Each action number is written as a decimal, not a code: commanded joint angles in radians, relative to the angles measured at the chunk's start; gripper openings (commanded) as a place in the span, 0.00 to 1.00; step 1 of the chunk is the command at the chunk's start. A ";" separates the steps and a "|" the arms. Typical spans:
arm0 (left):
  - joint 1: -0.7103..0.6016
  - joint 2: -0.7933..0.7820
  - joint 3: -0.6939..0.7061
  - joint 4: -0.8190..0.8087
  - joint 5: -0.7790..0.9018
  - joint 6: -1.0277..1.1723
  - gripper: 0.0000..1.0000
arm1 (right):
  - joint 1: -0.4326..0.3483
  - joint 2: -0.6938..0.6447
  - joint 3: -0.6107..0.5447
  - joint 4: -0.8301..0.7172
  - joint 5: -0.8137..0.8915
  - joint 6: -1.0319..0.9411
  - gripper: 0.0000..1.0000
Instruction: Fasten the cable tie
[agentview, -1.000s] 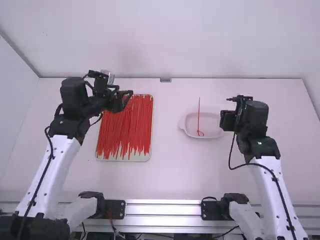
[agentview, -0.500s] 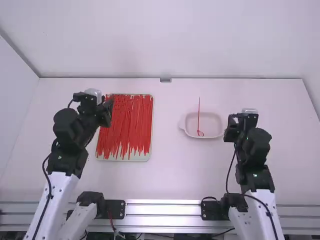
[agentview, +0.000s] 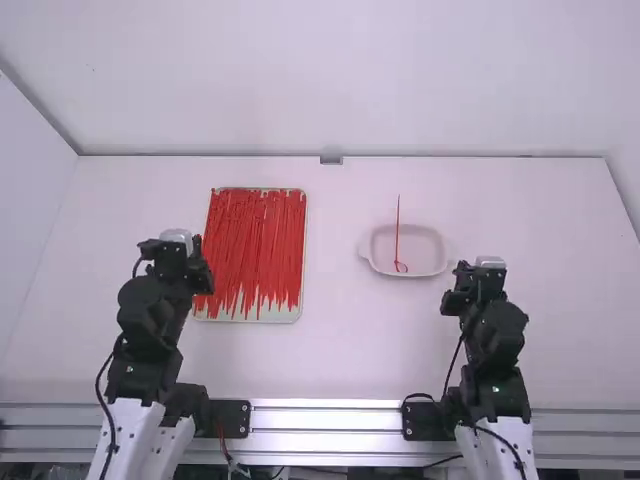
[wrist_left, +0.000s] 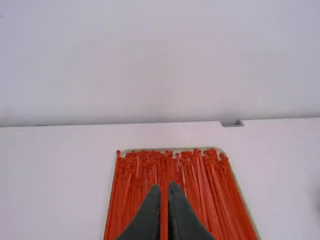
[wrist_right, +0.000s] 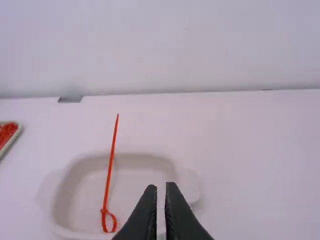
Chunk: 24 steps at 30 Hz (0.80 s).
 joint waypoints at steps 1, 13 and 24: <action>0.006 -0.047 -0.043 0.006 -0.017 0.006 0.00 | 0.002 -0.040 -0.041 0.002 0.004 0.004 0.00; 0.006 -0.242 -0.237 0.006 -0.017 0.006 0.00 | 0.002 -0.206 -0.204 0.002 0.004 0.004 0.00; 0.006 -0.389 -0.384 0.006 -0.017 0.006 0.00 | 0.002 -0.334 -0.204 0.002 0.004 0.004 0.00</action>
